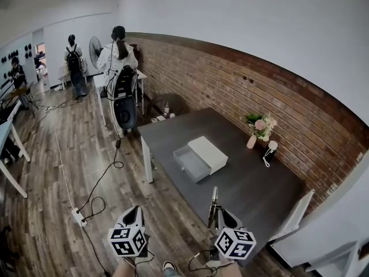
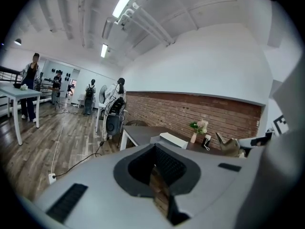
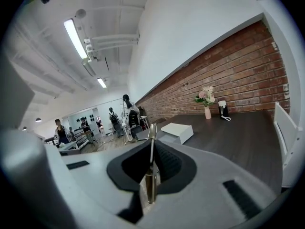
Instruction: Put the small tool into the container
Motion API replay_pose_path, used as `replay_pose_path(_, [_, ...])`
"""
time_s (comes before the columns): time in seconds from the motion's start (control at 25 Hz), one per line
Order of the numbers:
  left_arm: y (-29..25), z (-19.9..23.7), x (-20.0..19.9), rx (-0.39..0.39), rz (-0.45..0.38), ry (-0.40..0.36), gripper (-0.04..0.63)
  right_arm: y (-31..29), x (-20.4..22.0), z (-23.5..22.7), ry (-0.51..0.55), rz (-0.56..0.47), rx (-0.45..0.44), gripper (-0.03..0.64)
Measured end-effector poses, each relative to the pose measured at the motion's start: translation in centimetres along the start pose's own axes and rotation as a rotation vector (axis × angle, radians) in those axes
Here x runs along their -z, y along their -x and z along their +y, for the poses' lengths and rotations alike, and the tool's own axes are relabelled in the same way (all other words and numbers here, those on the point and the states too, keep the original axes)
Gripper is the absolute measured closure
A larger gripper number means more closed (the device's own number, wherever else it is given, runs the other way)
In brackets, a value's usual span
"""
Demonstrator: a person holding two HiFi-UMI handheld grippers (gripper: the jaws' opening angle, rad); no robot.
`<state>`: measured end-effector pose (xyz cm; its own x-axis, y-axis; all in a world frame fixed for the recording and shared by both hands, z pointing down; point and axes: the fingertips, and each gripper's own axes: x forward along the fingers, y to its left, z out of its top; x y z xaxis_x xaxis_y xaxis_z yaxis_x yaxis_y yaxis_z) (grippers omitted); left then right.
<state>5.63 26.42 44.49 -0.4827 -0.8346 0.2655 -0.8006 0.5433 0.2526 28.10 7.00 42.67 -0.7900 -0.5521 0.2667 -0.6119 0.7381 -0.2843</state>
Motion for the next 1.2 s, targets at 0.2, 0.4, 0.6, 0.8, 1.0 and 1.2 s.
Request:
replay_pose_path(0.2, [-5.8, 1.2, -1.0, -0.013, 0.013, 0.012, 0.595, -5.9, -1.5, -1.2, 0.006, 0.015, 0.006, 0.598])
replay_pose_path(0.4, [-10.2, 2.0, -2.3, -0.022, 0.022, 0.0, 0.595, -11.3, -2.7, -1.9, -0.006, 0.024, 0.002, 0.598])
replay_pose_path(0.6, [-13.7, 3.5, -3.1, -0.048, 0.032, -0.002, 0.595, -15.6, -3.4, -2.0, -0.006, 0.032, -0.016, 0.598])
replay_pose_path(0.8, [-16.3, 4.5, -3.8, -0.058, 0.04, -0.011, 0.595, -18.1, -3.3, -2.7, -0.026, 0.045, -0.005, 0.598])
replay_pose_path(1.0, [-18.7, 5.6, -4.8, -0.052, 0.043, -0.02, 0.595, -20.5, -3.2, -3.4, -0.049, 0.054, 0.026, 0.598])
replay_pose_path(1.2, [-23.2, 6.7, -5.9, -0.012, 0.045, -0.02, 0.595, -23.4, -4.3, -3.5, -0.048, 0.036, 0.068, 0.598])
